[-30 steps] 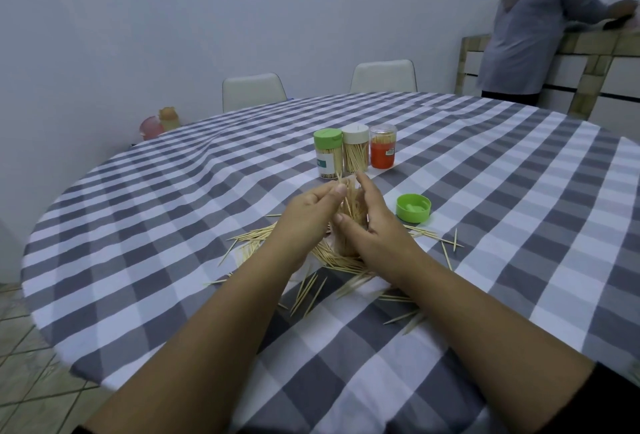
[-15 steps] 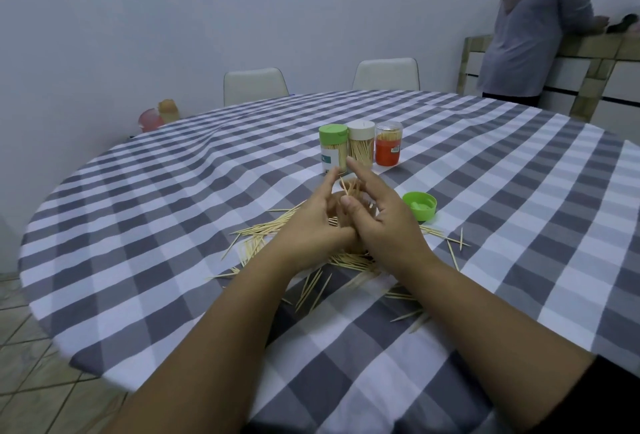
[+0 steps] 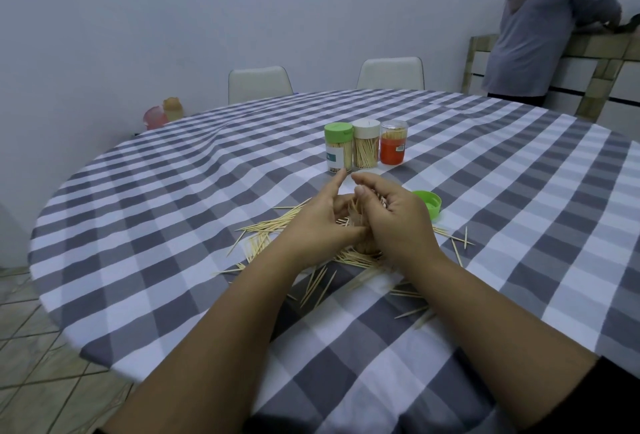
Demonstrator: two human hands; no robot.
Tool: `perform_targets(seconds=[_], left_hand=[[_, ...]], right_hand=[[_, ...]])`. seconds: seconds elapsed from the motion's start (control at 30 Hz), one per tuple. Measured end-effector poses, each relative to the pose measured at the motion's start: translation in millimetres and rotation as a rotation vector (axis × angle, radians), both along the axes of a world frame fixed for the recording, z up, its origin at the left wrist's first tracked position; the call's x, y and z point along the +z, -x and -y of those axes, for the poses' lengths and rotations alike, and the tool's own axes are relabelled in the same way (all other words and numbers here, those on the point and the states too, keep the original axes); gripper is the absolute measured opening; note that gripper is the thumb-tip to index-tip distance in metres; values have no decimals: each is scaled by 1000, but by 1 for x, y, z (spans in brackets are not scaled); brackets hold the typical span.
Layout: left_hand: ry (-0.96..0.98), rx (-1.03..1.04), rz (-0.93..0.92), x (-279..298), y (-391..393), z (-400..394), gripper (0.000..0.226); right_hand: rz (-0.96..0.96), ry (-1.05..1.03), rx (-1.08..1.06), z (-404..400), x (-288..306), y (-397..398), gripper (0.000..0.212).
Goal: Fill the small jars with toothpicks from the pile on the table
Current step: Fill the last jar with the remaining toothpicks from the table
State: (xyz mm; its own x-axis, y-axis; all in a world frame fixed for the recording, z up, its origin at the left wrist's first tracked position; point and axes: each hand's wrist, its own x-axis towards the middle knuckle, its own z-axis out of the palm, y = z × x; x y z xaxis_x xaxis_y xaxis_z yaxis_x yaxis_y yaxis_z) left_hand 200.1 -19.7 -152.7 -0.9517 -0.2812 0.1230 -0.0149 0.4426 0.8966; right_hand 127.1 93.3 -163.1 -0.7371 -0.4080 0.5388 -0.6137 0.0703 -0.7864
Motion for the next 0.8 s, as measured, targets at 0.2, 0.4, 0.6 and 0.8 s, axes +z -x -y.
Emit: perform_targets(seconds=[0.2, 0.4, 0.6, 0.8], left_hand=[[58, 39, -34, -6, 5, -2, 93], [61, 53, -53, -7, 7, -3, 91], [23, 58, -54, -8, 7, -2, 98], [30, 92, -57, -9, 7, -1, 96]], right_hand=[[-237, -125, -27, 2, -3, 3, 37], [-288, -130, -17, 0, -5, 3, 35], [-155, -88, -129, -5, -3, 9, 27], [-222, -273, -16, -6, -2, 4, 47]])
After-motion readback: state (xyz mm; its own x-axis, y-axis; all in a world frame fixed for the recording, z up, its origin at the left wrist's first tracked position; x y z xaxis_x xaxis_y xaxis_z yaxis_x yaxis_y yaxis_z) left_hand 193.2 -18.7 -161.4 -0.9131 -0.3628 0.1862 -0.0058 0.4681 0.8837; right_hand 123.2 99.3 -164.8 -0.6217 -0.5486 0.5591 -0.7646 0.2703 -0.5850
